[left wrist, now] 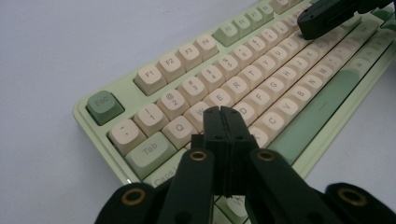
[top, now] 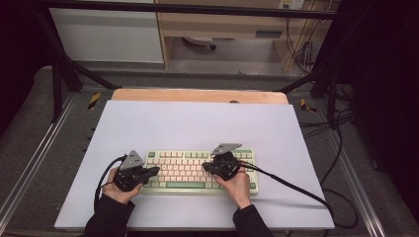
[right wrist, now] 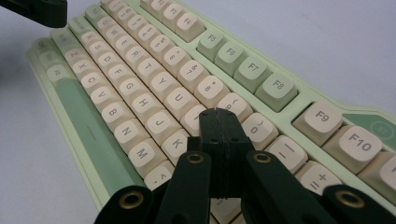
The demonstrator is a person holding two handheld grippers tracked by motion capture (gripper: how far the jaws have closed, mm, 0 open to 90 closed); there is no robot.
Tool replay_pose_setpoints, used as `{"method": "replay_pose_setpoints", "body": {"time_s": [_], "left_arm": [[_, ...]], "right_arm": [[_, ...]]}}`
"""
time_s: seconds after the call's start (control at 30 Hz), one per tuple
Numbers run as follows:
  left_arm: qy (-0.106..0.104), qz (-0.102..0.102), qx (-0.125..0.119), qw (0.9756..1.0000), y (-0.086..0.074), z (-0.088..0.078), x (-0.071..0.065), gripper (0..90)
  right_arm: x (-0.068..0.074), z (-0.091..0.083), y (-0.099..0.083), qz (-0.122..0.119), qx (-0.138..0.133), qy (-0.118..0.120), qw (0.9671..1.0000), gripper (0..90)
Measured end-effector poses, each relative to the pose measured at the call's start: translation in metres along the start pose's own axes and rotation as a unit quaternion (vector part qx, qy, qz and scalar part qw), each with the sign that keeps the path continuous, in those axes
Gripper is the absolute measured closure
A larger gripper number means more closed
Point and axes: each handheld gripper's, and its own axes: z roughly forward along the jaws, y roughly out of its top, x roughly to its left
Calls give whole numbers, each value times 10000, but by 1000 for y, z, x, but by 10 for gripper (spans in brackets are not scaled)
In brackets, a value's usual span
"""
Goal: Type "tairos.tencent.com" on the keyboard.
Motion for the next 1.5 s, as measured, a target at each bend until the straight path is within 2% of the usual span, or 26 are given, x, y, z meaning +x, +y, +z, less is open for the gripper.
{"method": "replay_pose_setpoints", "body": {"time_s": [0.47,0.8,0.93,1.5], "left_arm": [[-11,4,18,10000,0,1,0,898],[-5,0,-9,10000,0,0,0,898],[1,-8,-29,10000,1,-1,0,898],[-14,21,35,10000,4,9,-5,898]], "right_arm": [[1,2,-2,-34,39,-5,10000,900],[3,-17,3,-29,-121,109,9999,900],[4,-23,4,-88,-87,129,9998,900],[-5,-46,-11,29,-159,142,9998,900]]}}
